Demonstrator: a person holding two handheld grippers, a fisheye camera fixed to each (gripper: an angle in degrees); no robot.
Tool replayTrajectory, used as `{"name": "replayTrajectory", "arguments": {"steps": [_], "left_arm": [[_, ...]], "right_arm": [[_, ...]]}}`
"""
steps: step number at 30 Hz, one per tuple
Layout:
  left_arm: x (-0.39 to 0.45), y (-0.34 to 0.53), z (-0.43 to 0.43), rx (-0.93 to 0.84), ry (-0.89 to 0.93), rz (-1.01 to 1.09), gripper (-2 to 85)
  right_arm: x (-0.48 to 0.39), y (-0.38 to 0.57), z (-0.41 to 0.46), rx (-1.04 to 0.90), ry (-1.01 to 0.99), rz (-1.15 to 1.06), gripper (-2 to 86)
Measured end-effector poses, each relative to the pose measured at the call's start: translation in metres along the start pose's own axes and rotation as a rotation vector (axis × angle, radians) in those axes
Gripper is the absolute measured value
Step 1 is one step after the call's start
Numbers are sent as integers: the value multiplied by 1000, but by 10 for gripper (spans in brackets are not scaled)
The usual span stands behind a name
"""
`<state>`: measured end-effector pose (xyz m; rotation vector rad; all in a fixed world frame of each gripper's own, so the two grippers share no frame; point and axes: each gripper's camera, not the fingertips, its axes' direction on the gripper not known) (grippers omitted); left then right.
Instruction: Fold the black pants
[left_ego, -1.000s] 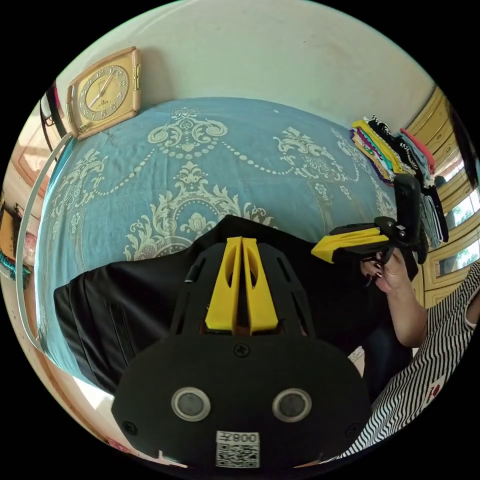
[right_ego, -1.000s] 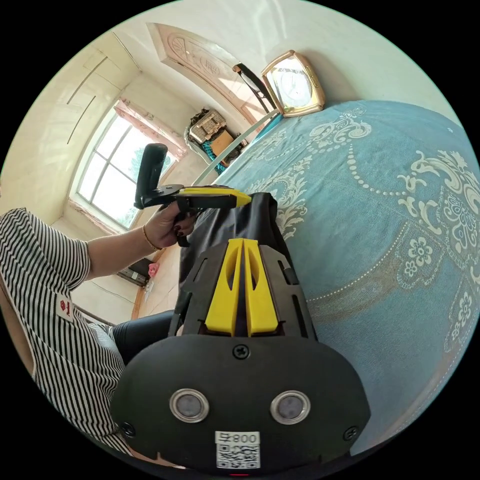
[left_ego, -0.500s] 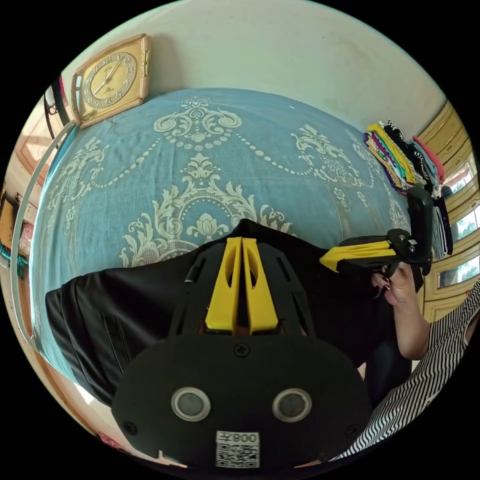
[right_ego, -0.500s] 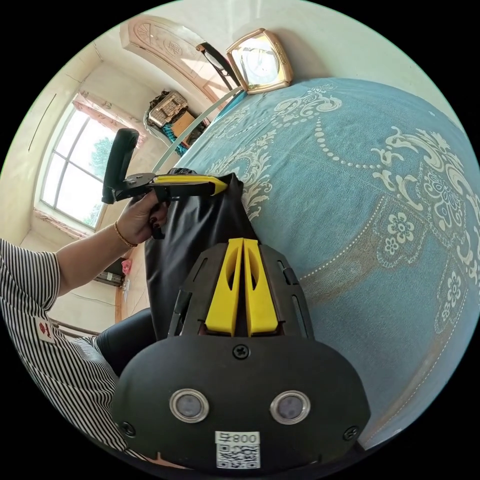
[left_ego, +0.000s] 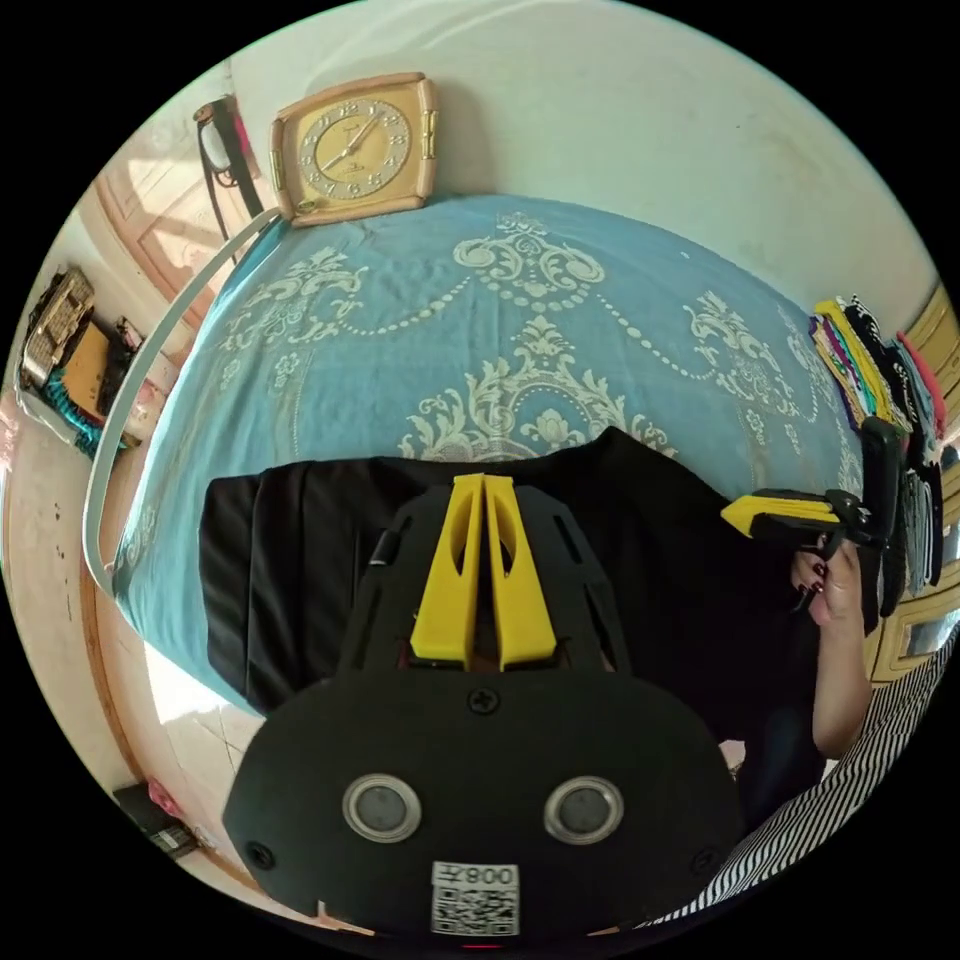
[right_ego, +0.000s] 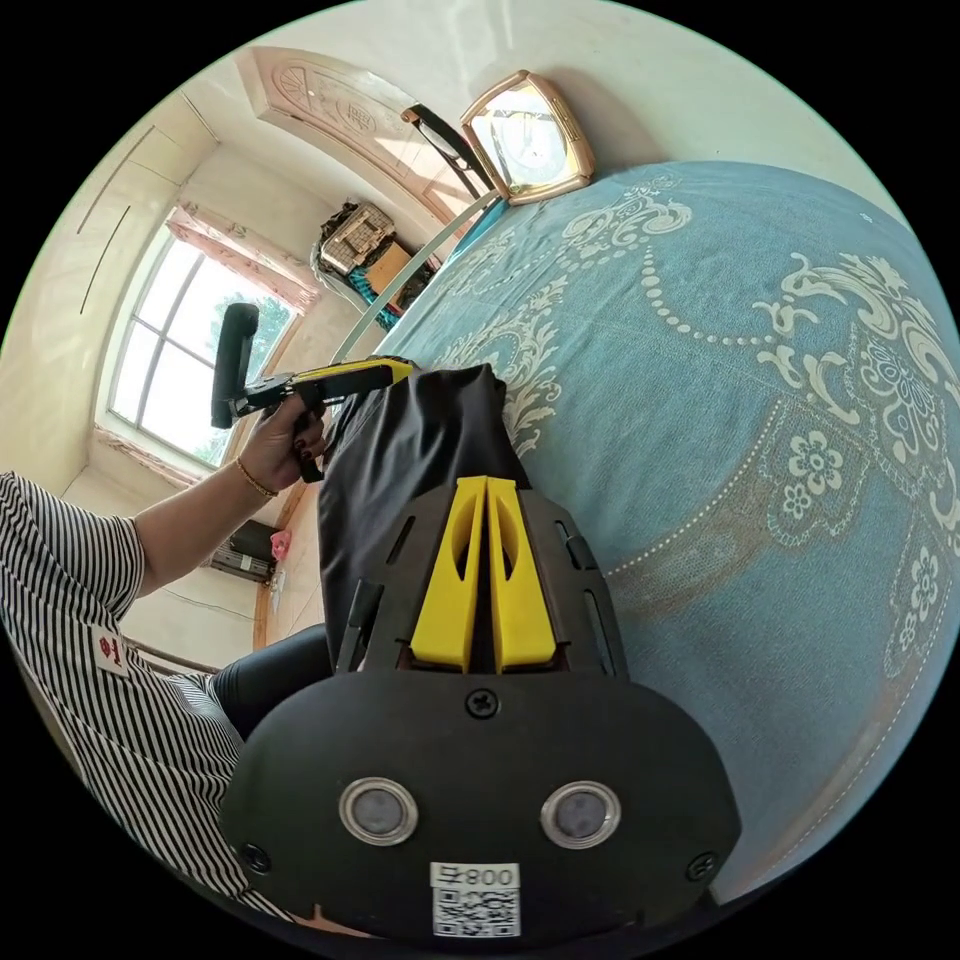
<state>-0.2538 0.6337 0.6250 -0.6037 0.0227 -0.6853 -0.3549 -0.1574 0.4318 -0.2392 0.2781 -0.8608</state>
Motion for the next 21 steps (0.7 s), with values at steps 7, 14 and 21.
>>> {"name": "replayTrajectory", "arguments": {"steps": [7,14,21], "left_arm": [[-48,37,-47,149,-51,-166,1],[-94,63,-31,24,-46,-280,1],[-76,55,-53,56,-120,-220,1]], "right_arm": [[-6,0,7,-56,-24,-33,0],[-17,0,13,-104,-29,-75,1],[-30,1,21,-188,29,-116,0]]}}
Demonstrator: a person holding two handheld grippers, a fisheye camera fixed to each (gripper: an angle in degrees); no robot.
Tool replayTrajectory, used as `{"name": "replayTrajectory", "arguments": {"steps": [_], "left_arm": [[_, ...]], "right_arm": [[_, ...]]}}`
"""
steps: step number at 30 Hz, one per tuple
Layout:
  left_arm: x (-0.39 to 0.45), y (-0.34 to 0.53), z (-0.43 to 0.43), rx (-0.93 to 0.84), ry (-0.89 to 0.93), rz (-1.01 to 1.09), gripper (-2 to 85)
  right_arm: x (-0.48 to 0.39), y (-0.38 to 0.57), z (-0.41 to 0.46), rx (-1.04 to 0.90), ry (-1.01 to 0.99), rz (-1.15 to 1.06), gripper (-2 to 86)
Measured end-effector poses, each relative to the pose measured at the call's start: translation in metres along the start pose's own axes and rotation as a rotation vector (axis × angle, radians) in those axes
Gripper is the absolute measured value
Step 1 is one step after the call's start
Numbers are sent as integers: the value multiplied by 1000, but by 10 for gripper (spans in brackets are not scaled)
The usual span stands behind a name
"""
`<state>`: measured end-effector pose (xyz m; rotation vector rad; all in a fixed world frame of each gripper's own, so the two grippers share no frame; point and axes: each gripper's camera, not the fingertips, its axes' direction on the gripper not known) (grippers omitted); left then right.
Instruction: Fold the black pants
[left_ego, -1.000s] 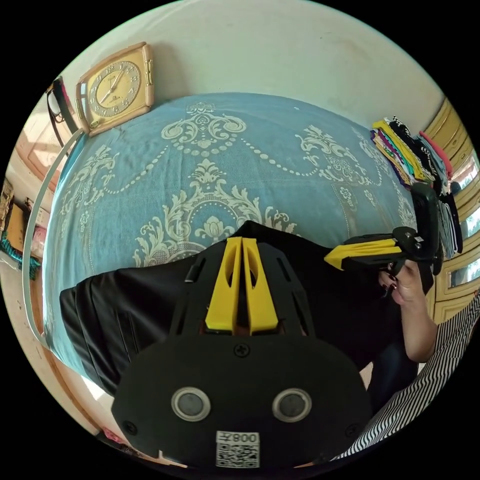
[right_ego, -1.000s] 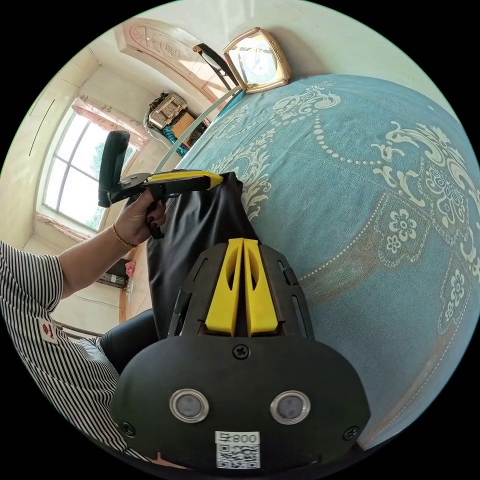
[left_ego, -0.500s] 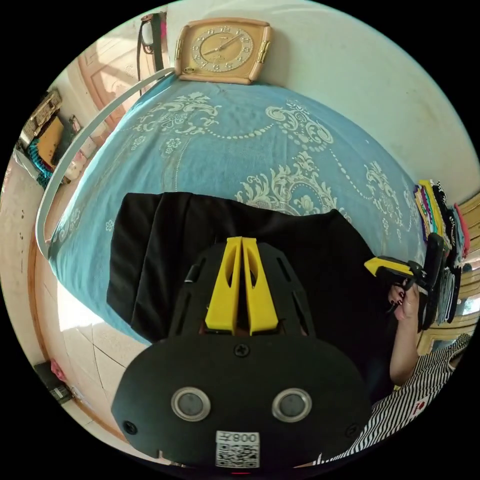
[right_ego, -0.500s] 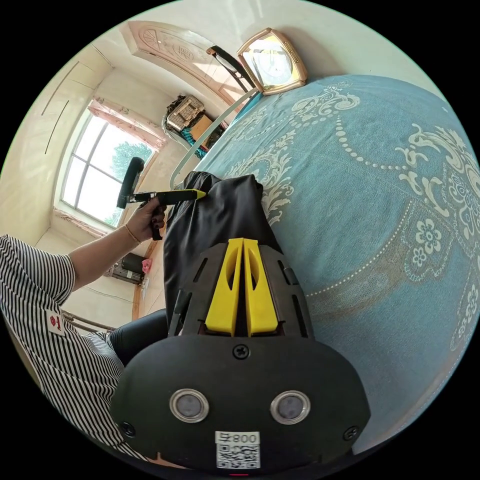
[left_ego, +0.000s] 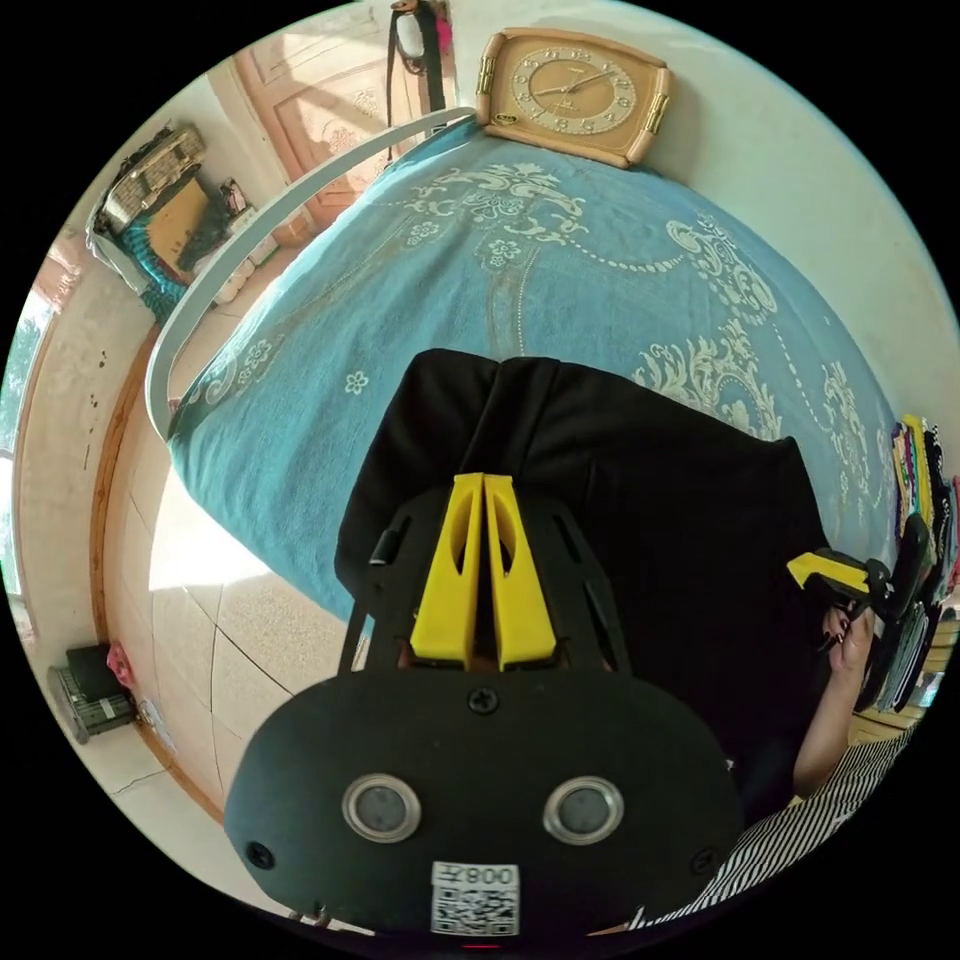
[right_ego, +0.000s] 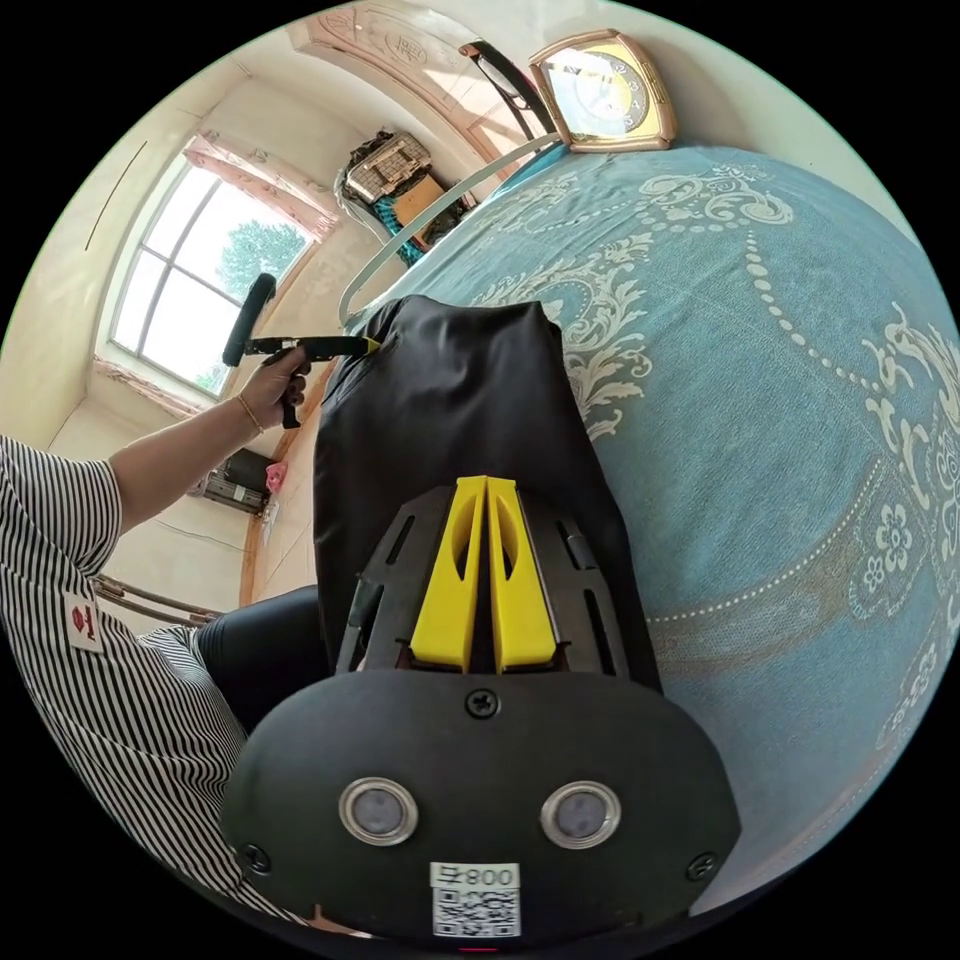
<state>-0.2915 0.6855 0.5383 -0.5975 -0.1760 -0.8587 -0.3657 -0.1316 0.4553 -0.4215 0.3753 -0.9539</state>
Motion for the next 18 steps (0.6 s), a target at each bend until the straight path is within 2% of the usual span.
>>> {"name": "replayTrajectory", "arguments": {"steps": [4,7,11,13,15,18], "left_arm": [[35,-20,-10,52,-35,119,0],[33,-27,14,-41,-30,129,1],[33,-24,-10,44,41,67,1],[69,-20,-32,113,166,196,1],[109,-20,-40,123,279,333,1],[173,-28,-37,95,323,514,1]], "right_arm": [[-4,8,-14,24,-2,4,0],[-12,21,-28,55,30,2,0],[-11,33,-25,24,104,42,0],[-16,40,-41,52,79,24,0],[-21,48,-54,67,137,22,0],[-21,60,-63,43,165,34,1]]}}
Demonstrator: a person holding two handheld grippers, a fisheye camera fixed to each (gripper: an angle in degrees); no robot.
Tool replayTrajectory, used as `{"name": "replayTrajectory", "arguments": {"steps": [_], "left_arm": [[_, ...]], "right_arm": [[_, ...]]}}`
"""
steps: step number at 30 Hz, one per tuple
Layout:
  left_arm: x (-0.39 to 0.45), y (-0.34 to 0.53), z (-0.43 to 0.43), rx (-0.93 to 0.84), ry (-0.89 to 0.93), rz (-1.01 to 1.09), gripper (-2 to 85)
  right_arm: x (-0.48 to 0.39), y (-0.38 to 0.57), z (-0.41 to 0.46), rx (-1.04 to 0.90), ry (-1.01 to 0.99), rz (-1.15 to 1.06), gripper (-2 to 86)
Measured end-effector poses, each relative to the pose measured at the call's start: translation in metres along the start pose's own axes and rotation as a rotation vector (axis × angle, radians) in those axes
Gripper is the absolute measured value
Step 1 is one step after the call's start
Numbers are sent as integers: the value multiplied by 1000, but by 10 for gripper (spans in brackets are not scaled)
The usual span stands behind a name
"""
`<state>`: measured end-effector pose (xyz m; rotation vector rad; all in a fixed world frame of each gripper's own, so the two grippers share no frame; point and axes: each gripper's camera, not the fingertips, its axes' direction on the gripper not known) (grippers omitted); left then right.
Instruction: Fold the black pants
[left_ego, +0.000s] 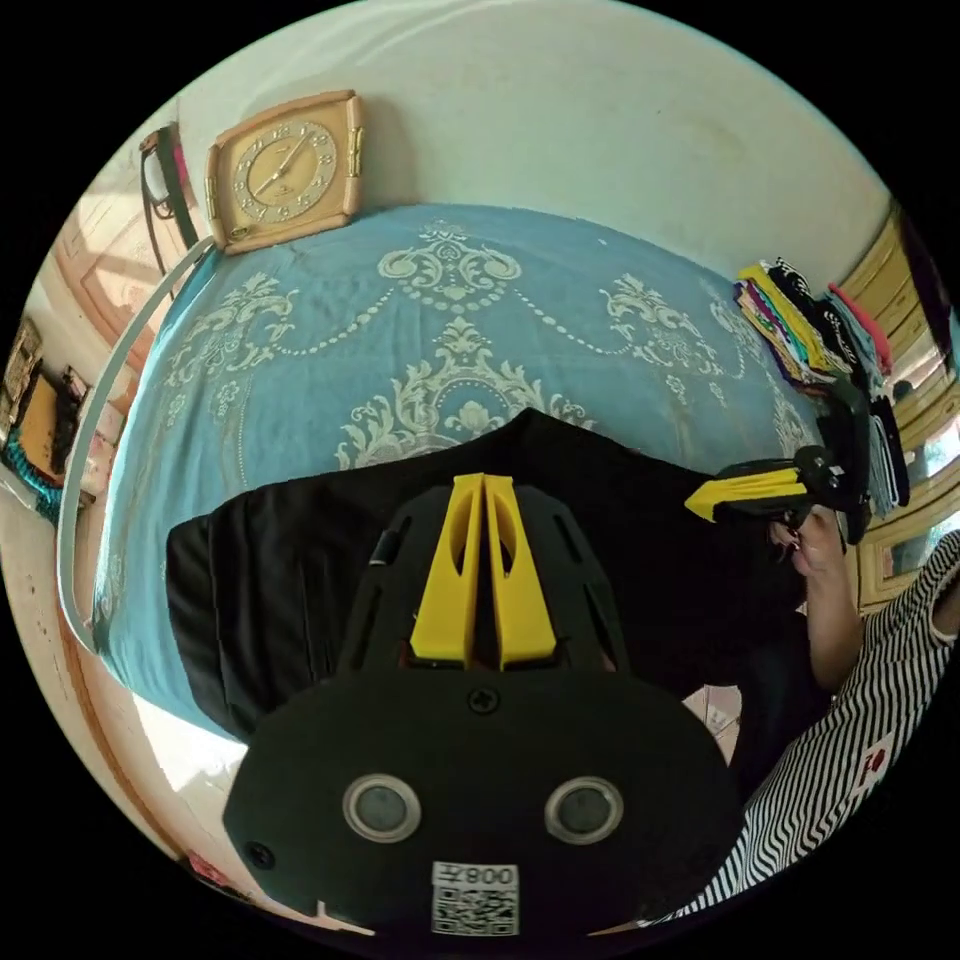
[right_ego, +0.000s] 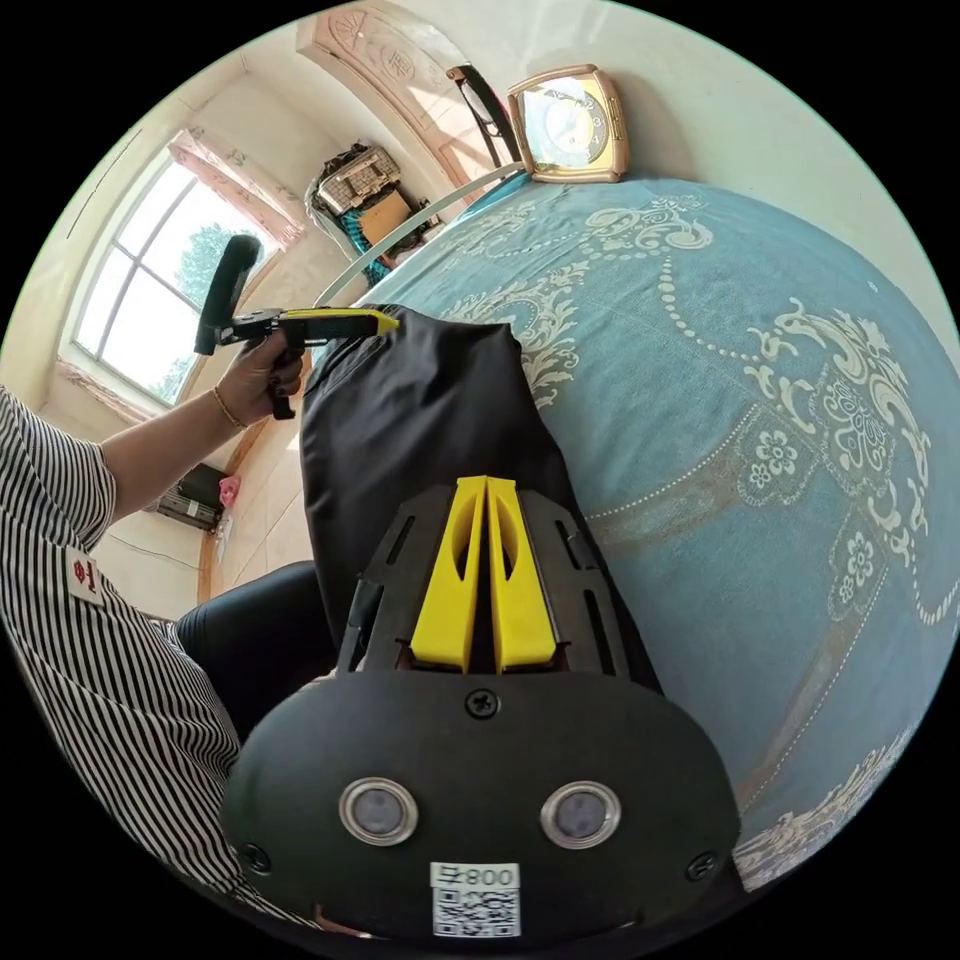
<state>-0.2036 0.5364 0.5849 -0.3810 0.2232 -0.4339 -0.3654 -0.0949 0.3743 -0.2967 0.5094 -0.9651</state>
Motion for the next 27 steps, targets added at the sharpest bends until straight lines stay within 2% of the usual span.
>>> {"name": "replayTrajectory", "arguments": {"steps": [3,4,6,9,12,16,21,24,25,27], "left_arm": [[12,-21,40,-149,-55,33,1],[7,-22,38,-103,-24,13,1],[-1,-27,32,-120,38,-57,1],[6,-36,10,-46,16,-34,1],[8,-51,16,-60,21,-38,1],[15,-63,17,-102,44,-36,1],[27,-83,-14,-2,45,-28,1],[32,-103,6,-100,3,-11,1],[36,-108,4,-68,-5,-5,1],[41,-120,-1,-114,1,-20,1]], "right_arm": [[7,6,16,-116,33,21,1],[11,8,12,-103,6,47,1],[12,10,8,-119,2,54,1],[8,18,-10,-104,60,58,1],[11,33,-25,-97,96,87,1],[22,59,-27,-116,54,177,1],[24,73,-35,-123,58,187,1],[28,82,-40,-122,38,201,1],[29,86,-43,-118,31,210,1],[30,93,-46,-109,31,219,1]]}}
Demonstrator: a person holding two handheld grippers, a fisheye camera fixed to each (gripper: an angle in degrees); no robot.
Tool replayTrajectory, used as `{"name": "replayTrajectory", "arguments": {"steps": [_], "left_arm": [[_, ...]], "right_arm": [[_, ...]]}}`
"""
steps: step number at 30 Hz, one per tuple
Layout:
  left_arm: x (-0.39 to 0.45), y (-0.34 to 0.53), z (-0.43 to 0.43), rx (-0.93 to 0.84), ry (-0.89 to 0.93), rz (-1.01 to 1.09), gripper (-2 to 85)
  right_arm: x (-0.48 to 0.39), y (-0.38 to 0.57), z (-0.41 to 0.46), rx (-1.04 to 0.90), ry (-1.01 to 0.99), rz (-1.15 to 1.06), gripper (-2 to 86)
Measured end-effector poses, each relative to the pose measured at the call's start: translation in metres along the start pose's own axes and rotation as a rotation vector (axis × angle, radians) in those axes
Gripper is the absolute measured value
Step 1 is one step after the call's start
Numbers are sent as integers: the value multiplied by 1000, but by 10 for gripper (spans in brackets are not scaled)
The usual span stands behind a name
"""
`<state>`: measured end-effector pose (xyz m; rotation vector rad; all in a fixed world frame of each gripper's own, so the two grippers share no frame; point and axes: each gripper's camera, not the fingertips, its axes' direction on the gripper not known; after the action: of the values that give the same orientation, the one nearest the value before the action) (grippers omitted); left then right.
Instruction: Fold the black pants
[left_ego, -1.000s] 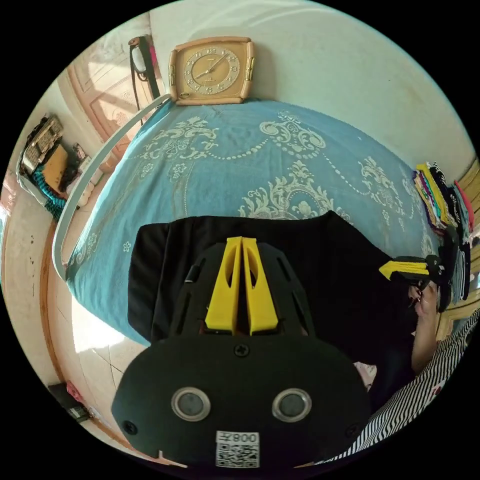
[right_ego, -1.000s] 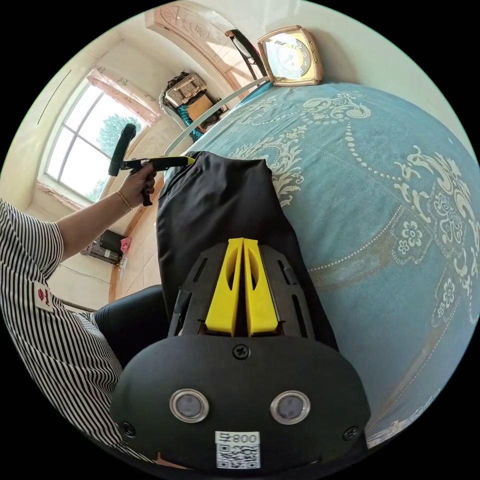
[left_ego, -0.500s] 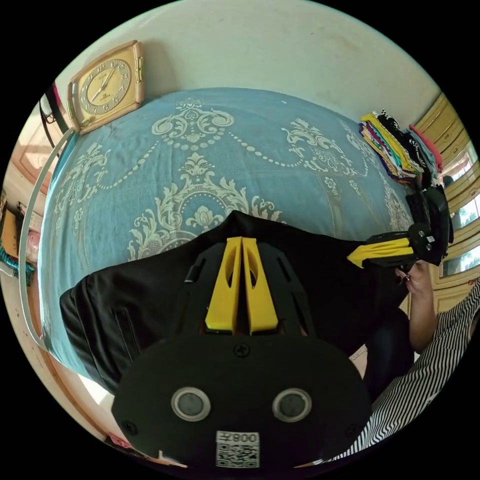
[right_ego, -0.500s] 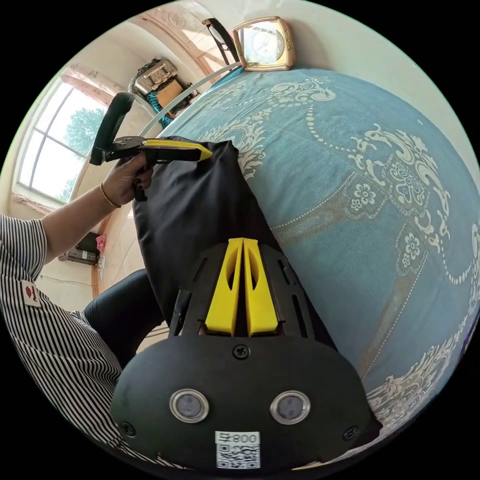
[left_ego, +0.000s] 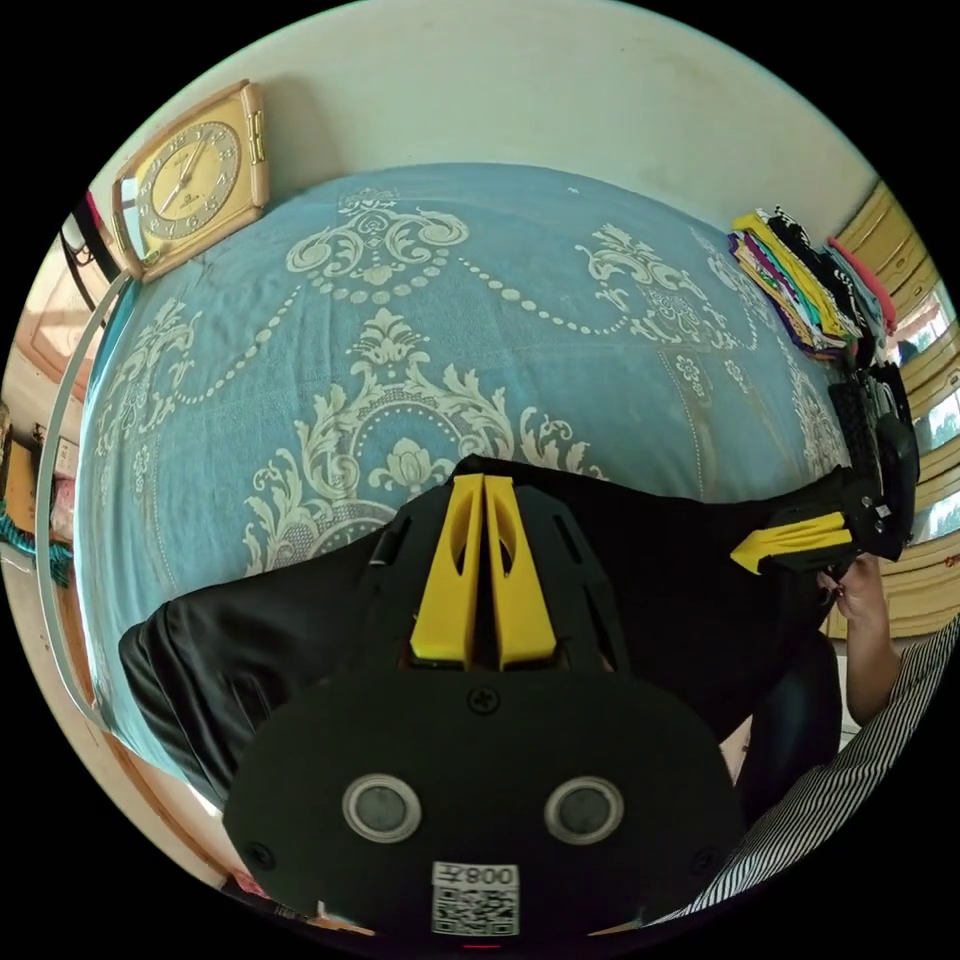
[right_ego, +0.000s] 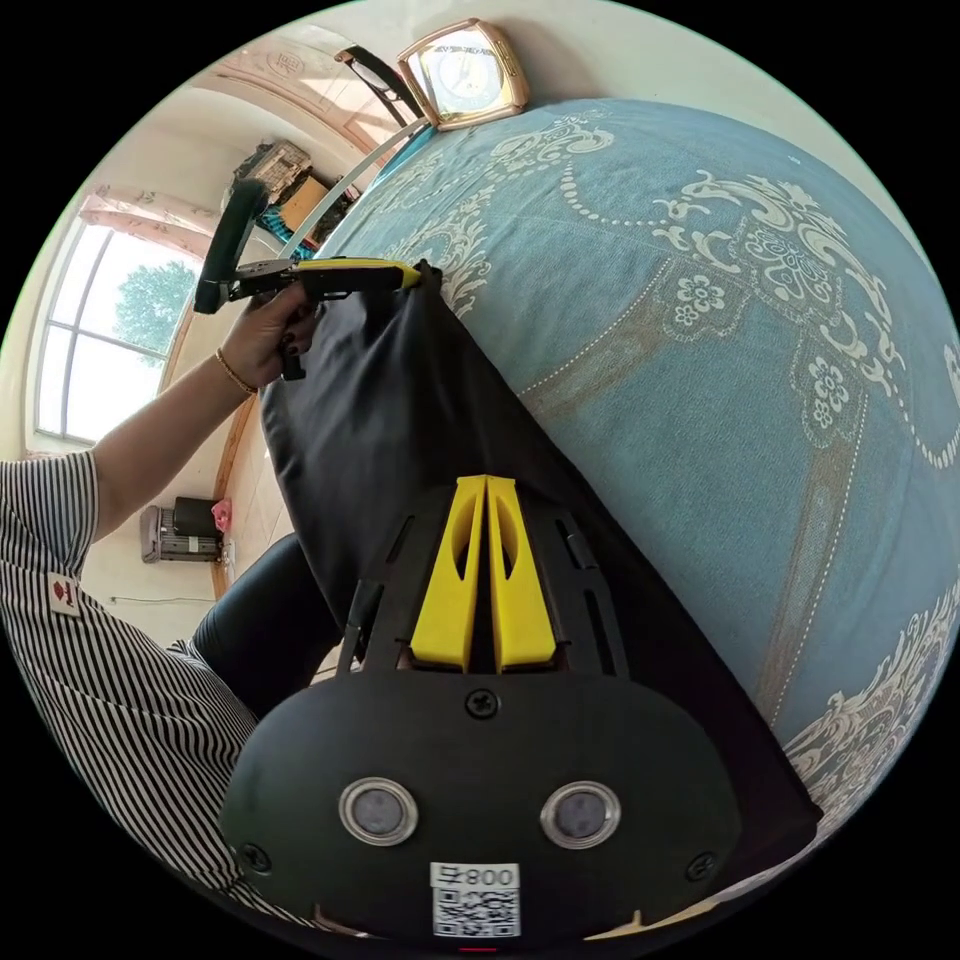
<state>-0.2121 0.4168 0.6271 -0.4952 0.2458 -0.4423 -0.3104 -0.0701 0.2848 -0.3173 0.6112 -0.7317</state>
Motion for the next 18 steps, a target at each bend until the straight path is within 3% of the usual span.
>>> {"name": "replayTrajectory", "arguments": {"steps": [3,7,11,13,18], "left_arm": [[19,-5,-20,18,-24,28,0],[60,7,-49,66,142,81,0],[104,9,-33,-82,140,124,1],[116,4,-40,-67,128,104,1],[151,10,-92,-21,246,108,0]], "right_arm": [[-1,14,-5,14,24,4,2],[-10,49,-34,56,146,13,1],[-2,90,-52,73,234,74,2],[16,112,-43,3,274,133,2],[22,157,-70,66,229,198,2]]}}
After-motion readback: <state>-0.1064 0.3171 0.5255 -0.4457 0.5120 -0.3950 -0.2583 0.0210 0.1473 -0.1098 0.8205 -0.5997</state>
